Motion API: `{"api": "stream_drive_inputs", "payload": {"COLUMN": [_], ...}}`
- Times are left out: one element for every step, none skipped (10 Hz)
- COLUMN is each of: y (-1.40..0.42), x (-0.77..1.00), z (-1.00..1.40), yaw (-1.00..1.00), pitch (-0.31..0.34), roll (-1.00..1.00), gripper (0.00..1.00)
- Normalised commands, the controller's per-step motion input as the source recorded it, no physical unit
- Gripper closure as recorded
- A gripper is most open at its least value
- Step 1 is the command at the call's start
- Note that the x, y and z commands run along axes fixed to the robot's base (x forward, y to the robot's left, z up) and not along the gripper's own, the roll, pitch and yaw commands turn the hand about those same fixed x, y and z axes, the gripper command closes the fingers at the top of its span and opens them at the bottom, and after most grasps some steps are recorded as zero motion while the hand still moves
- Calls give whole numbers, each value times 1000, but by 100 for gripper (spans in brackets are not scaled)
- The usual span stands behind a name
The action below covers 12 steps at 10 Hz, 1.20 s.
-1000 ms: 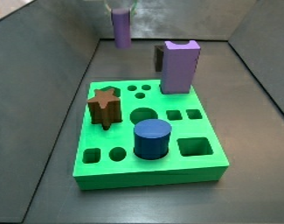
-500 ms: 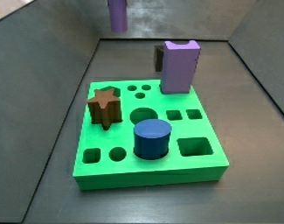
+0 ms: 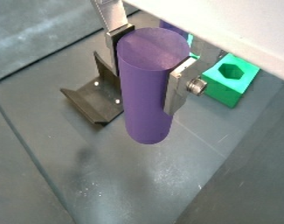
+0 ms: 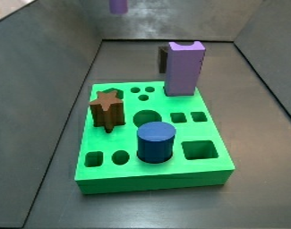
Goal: Pick up the round object. Move up. Move to above the board. Insert the round object.
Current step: Move to above the board.
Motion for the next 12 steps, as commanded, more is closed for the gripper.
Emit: {"api": "stream_drive_inputs", "payload": {"y": [35, 37, 37, 35, 27, 22, 21, 20, -1000, -1000, -1000, -1000], "x": [-33, -28, -23, -18, -7, 0, 1, 0, 226, 227, 235, 241], "z": [1000, 1000, 1000, 896, 689, 533, 326, 169, 55, 53, 59, 57], "yaw": [-45, -48, -49, -49, -47, -45, -47, -49, -233, -225, -92, -44], "pitch": [41, 42, 41, 37, 42, 45, 44, 43, 290, 283, 254, 209], "roll": [-167, -173, -175, -171, -162, -157, -157, -157, -71, -51, 32, 0], "gripper": [100, 100, 100, 100, 100, 100, 100, 100, 100, 100, 100, 100]}}
